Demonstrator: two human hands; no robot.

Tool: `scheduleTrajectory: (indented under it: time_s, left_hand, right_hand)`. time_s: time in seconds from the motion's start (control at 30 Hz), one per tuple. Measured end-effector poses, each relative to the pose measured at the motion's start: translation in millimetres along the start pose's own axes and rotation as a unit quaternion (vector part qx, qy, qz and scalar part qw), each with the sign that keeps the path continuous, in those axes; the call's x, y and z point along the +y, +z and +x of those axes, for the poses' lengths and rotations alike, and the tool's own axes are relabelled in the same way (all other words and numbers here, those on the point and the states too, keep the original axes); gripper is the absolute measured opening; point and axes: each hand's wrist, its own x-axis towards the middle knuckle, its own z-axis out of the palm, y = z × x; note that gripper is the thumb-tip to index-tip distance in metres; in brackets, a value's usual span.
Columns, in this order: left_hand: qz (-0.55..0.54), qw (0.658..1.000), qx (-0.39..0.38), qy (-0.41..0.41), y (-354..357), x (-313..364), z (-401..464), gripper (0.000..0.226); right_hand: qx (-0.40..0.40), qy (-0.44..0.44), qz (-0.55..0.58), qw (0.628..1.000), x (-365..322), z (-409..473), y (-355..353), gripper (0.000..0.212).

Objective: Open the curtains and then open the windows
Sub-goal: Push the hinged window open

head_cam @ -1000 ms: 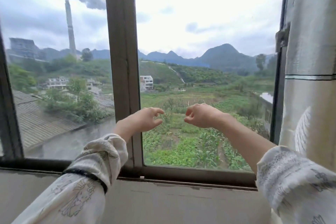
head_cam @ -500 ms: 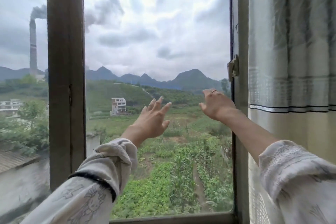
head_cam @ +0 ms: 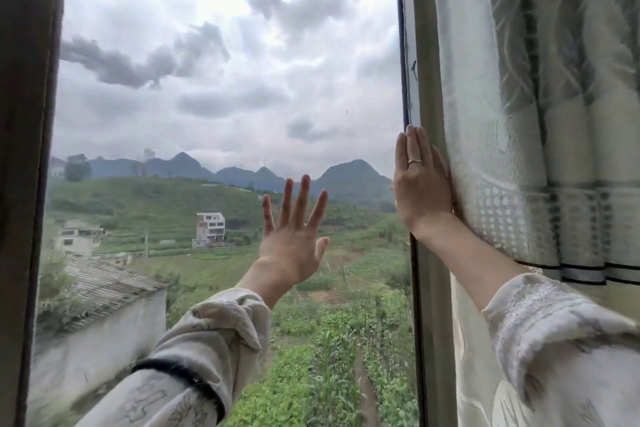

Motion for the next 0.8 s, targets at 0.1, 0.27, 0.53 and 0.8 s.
scheduleTrajectory:
  time_s: [0.1,0.27,0.53,0.8]
  left_hand:
    - [0.012,1.000,0.017,-0.009,7,-1,1,0.082]
    - [0.003,1.000,0.008,-0.010,3,0,1,0.076]
    - [-0.020,0.999,-0.040,-0.003,-18,4,0,0.066]
    - [0.015,0.998,-0.054,0.014,-28,-9,-3,0.059]
  right_hand:
    - [0.017,-0.031,-0.021,0.999,8,-3,-2,0.053]
    - [0.092,-0.084,-0.132,0.983,14,-5,-10,0.032]
    - [0.009,-0.092,-0.016,0.996,30,10,-48,0.019]
    - [0.029,-0.004,0.065,0.997,26,40,-59,0.022]
